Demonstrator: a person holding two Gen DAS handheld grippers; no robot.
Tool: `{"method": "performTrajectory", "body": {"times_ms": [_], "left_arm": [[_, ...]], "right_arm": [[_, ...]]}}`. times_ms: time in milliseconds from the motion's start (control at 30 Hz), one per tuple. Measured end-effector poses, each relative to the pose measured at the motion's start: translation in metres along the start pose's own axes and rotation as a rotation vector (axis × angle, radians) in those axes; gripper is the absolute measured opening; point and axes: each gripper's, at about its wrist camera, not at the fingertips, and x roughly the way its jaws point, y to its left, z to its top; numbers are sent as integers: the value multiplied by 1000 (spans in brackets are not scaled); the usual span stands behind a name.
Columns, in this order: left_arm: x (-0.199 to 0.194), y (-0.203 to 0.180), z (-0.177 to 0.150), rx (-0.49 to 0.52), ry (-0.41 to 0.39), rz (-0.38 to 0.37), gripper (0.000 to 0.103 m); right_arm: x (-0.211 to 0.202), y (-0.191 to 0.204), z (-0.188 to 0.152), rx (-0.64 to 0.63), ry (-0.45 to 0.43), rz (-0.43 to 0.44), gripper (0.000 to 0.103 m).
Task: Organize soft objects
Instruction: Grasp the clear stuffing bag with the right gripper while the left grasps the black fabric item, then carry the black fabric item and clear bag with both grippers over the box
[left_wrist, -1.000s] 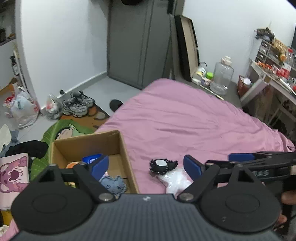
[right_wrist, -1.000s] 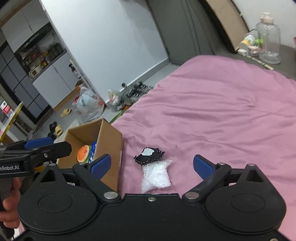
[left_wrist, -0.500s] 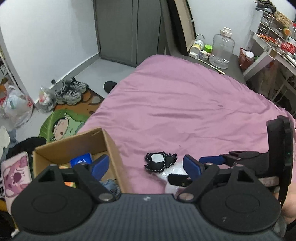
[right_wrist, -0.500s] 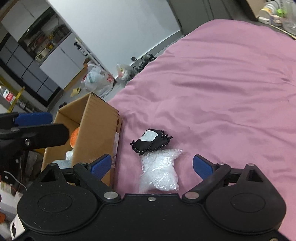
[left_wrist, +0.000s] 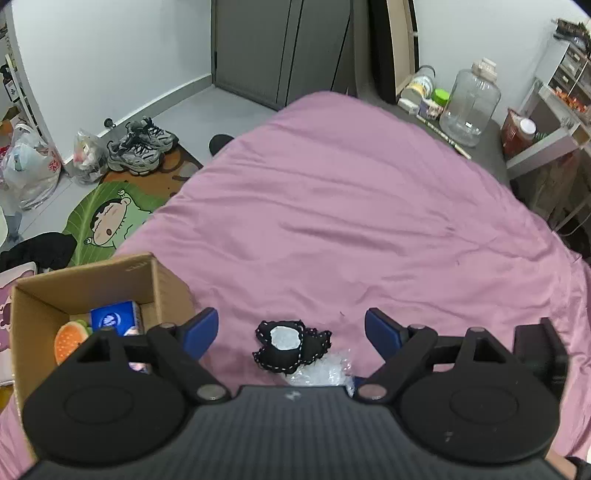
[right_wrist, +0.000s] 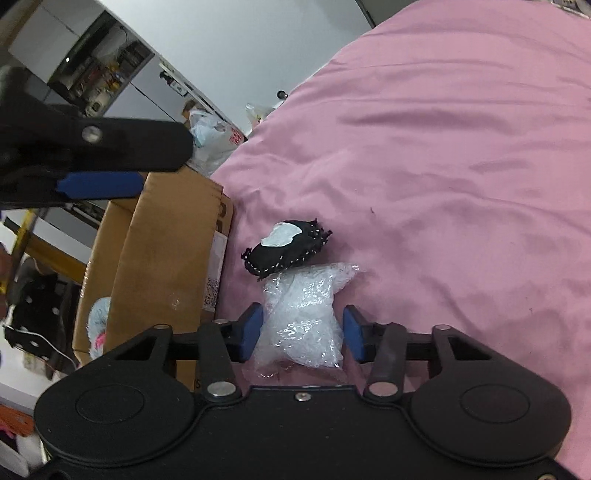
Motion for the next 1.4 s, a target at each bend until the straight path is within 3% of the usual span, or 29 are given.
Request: {"method": "performTrajectory", "body": {"times_ms": [200, 467, 800, 1067, 1167, 1233, 1300, 1400], "left_arm": [[16, -5, 2, -9, 28, 7, 85], [32, 2, 7, -24, 55, 46, 78], [66, -26, -3, 63, 110, 53, 77], [101, -31, -24, 79, 204, 47, 77], [106, -31, -32, 82, 185, 50, 71], [103, -34, -33, 102, 168, 38, 50], [97, -34, -32, 86, 168, 6, 38], [79, -32, -31, 73, 141, -50, 34]], "right_arm": [[-30, -15, 1, 46, -69, -63, 29], [-59, -41, 0, 119, -124, -91, 29], [-65, -48, -2, 134, -142, -109, 29], [-62, -52, 1, 156, -168, -138, 29], [-61, -47, 2, 140, -172, -155, 29], [-62, -47, 3, 157, -173, -144, 29], [-65, -45, 4, 169, -187, -141, 29], [-70, -35, 6, 150, -212, -156, 29]]}}
